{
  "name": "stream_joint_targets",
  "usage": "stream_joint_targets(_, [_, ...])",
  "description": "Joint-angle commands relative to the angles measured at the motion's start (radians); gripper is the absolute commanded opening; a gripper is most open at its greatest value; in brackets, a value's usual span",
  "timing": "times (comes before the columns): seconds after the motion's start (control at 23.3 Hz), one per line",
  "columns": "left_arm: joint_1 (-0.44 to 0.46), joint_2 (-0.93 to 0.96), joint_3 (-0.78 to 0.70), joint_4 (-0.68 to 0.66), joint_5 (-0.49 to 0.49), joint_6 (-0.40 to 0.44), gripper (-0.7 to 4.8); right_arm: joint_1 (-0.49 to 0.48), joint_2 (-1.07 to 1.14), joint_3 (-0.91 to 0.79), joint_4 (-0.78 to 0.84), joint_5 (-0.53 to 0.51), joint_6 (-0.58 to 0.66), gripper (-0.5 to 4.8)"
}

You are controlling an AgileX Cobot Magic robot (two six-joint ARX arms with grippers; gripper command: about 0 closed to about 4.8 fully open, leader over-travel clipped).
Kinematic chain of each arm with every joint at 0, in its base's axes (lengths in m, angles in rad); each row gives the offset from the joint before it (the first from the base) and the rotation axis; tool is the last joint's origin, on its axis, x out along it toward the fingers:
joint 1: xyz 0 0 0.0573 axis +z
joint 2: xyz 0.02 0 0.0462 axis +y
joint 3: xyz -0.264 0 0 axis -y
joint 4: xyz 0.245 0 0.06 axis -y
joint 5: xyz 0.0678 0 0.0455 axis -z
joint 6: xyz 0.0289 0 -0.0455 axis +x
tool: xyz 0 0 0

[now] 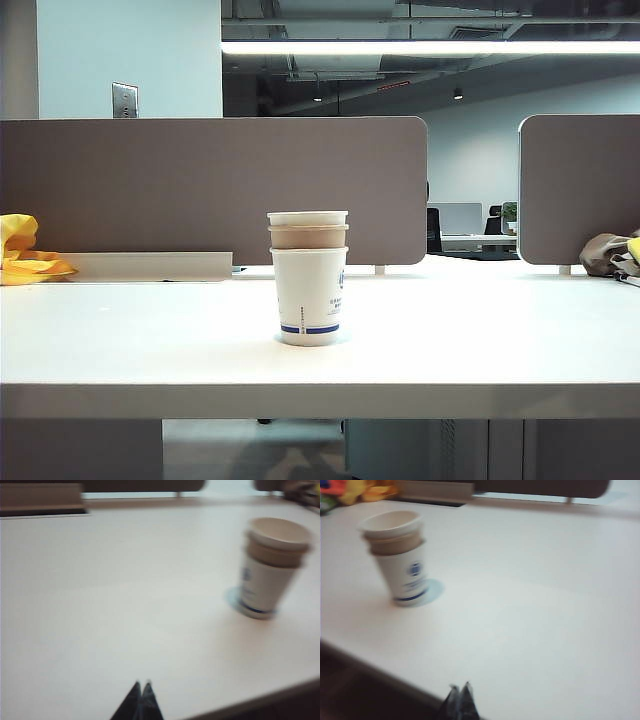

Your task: Pick up all the paper cups on the table one by one and stack them together.

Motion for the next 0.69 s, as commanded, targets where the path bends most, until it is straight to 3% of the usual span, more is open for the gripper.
stream_joint_targets(0.04, [0.171, 0.001, 0.001, -0.005, 0.010, 0.007, -0.05, -0.236, 0.001, -0.007, 0.012, -0.005, -0.003, -0.05])
stream_joint_targets(0.17, [0.286, 0.001, 0.001, -0.005, 0.001, 0.007, -0.05, -0.384, 0.001, -0.007, 0.012, -0.003, -0.003, -0.05])
stream_joint_targets(0.3, [0.364, 0.001, 0.001, -0.006, -0.007, 0.007, -0.05, -0.460, 0.001, -0.007, 0.012, 0.000, -0.003, -0.05])
stream_joint_targets(0.47, [0.353, 0.001, 0.001, -0.006, -0.029, 0.007, -0.05, -0.407, 0.001, -0.007, 0.012, 0.064, -0.003, -0.05])
stream_joint_targets(0.6, [0.283, 0.001, 0.001, -0.007, -0.028, 0.007, -0.05, -0.320, 0.001, -0.007, 0.012, 0.071, -0.003, -0.05])
stream_joint_targets(0.69, [0.266, 0.001, 0.001, -0.007, -0.018, 0.007, -0.05, -0.315, 0.001, -0.007, 0.012, 0.066, -0.003, -0.05])
